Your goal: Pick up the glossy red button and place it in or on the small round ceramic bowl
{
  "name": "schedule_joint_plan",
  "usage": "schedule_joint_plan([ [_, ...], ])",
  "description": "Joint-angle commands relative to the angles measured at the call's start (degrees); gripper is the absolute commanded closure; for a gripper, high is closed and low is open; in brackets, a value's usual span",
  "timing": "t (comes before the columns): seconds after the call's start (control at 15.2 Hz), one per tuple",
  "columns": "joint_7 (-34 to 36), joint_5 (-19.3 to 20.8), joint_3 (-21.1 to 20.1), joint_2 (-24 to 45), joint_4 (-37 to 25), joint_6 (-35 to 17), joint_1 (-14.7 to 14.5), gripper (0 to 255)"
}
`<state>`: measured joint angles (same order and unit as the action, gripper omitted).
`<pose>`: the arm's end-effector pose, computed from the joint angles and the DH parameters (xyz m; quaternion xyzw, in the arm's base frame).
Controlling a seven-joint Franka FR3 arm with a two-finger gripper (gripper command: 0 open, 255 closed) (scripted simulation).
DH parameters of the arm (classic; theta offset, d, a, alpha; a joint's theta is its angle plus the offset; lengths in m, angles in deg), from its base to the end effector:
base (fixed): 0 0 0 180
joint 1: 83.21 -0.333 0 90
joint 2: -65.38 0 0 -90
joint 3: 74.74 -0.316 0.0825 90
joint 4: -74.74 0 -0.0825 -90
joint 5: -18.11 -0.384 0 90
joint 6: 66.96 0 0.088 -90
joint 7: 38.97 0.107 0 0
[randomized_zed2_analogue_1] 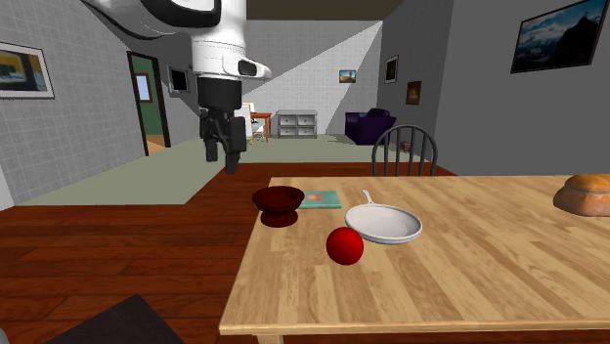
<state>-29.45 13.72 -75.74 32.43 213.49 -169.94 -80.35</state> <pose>0.3721 -0.0050 0.5068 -0.9931 0.1100 0.0266 0.0307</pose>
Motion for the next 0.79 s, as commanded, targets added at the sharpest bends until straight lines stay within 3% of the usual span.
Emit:
schedule_joint_plan([
  [0.0, 2.61, 0.19, -0.76, 4.72, -1.38, -3.85, 0.75, 0],
  [0.73, 16.41, 4.23, -2.02, 27.42, -10.89, -18.62, 4.75, 0],
])
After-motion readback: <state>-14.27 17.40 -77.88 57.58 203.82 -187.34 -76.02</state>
